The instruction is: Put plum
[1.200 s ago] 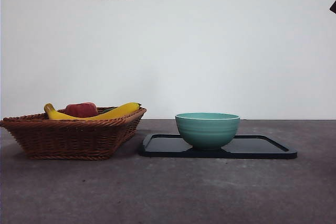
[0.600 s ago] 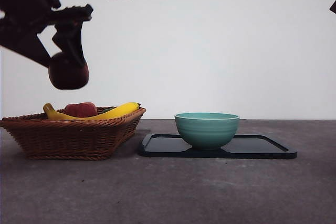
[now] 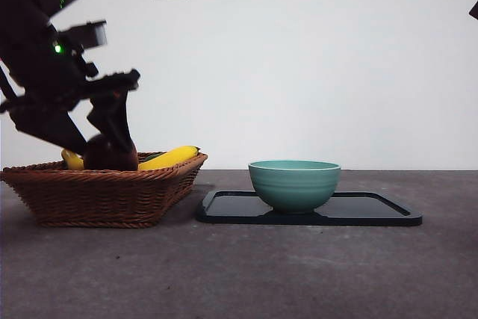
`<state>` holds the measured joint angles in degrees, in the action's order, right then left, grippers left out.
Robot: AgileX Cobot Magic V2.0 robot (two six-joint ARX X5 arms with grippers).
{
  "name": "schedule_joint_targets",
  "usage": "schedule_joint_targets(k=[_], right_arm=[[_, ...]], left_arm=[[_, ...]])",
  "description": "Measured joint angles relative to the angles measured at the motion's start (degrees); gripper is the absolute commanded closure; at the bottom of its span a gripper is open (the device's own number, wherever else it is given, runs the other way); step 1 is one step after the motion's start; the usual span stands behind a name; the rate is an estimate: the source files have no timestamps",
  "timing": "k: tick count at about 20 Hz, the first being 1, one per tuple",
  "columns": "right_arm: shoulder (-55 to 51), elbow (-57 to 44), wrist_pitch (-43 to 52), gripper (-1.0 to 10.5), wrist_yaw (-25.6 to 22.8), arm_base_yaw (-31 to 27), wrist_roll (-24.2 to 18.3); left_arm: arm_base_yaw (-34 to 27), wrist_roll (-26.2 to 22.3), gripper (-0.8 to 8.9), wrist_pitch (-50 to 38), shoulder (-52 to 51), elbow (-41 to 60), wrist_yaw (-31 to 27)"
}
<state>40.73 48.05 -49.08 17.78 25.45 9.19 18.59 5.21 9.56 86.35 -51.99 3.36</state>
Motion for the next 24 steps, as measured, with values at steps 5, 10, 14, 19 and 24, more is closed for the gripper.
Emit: schedule_joint_targets(k=[5,10,14,19,24], right_arm=[[0.0,0.0,0.0,7.5,0.0,0.0,0.0],[0.0,0.0,0.7,7.5,0.0,0.0,0.0],[0.0,0.0,0.9,7.5,-1.1,0.0,0.0],[0.0,0.0,0.9,7.5,-1.3,0.0,0.0],[0.0,0.0,0.9,7.5,-1.3,0.0,0.0]], left_arm=[[0.0,0.0,5.38,-1.4,4.5,0.0,0.7],[0.0,0.0,5.32,-2.2,5.1,0.0,0.7],[0.0,0.0,4.02,-2.3,5.1,0.0,0.8],[0.0,0.0,3.98,-1.2,4.7,0.0,0.9],[0.0,0.0,3.99,-0.1,-1.7,-0.6,0.9]])
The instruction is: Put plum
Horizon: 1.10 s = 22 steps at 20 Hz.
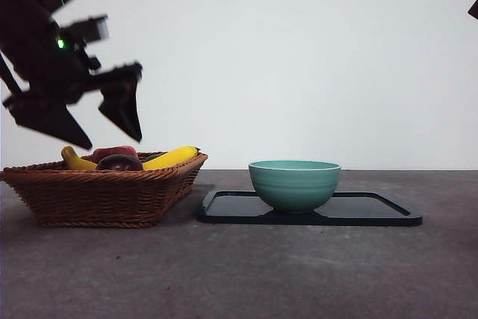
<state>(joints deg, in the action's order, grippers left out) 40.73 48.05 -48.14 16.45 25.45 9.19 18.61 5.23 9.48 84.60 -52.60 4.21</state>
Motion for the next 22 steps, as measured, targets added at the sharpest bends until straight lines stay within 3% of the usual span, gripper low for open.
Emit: schedule_joint_targets(k=[5,13,22], right_arm=[[0.0,0.0,0.0,7.5,0.0,0.0,0.0],[0.0,0.0,0.0,7.5,0.0,0.0,0.0],[0.0,0.0,0.0,7.5,0.0,0.0,0.0]], left_arm=[[0.8,0.0,4.04,6.7,-9.0,-0.1,1.5],[2.6,0.0,4.08,20.6,-26.1,-0.1,15.5],[2.6,-1.5,4.08,35.2,-35.7,-0.1,25.7]])
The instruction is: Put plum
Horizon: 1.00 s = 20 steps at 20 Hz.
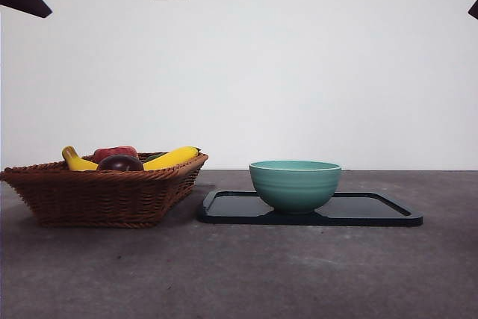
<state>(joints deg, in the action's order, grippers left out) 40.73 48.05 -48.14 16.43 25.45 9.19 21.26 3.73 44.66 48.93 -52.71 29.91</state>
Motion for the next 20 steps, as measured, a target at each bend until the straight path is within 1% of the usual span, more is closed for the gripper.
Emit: schedule_joint_targets(k=[3,14,16,17,20], right_arm=[[0.0,0.0,0.0,7.5,0.0,0.0,0.0],[0.0,0.0,0.0,7.5,0.0,0.0,0.2],[0.1,0.0,0.0,7.5,-1.2,0.0,2.1],[0.5,0.0,0.4,7.4,-1.7,0.0,3.8],[3.2,0.0,4.5,7.1,-2.9,0.0,7.3]], left_arm=[[0.0,-1.5,4.08,1.6,0.0,0.0,0.0],[0.0,-1.8,4.08,1.6,0.0,0.0,0.0],[0.0,-1.8,4.08,1.6,0.0,0.0,0.0],[0.0,-1.8,4.08,1.6,0.0,0.0,0.0],[0.0,-1.8,4.08,1.6,0.0,0.0,0.0]])
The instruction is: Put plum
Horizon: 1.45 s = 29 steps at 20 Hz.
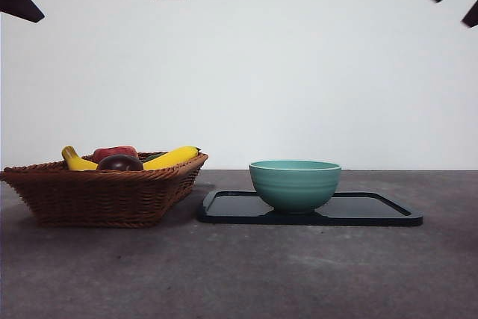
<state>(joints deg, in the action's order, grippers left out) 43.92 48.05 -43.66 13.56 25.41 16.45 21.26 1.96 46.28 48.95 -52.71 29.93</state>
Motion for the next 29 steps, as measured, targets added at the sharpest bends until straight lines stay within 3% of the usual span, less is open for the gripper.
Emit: schedule_joint_targets(k=[5,18,29], right_arm=[[12.0,2.3,6.6,7.1,-0.1,-3.3,2.1],[45.6,22.9,9.1,7.1,-0.1,-8.2,-0.3],[58.9,25.8,14.0,7.1,-0.2,-8.1,-2.4]], left_arm=[[0.0,-0.2,4.08,0.0,0.0,0.0,0.0],[0.0,-1.0,4.08,0.0,0.0,0.0,0.0],[0.0,-1.0,4.08,0.0,0.0,0.0,0.0]])
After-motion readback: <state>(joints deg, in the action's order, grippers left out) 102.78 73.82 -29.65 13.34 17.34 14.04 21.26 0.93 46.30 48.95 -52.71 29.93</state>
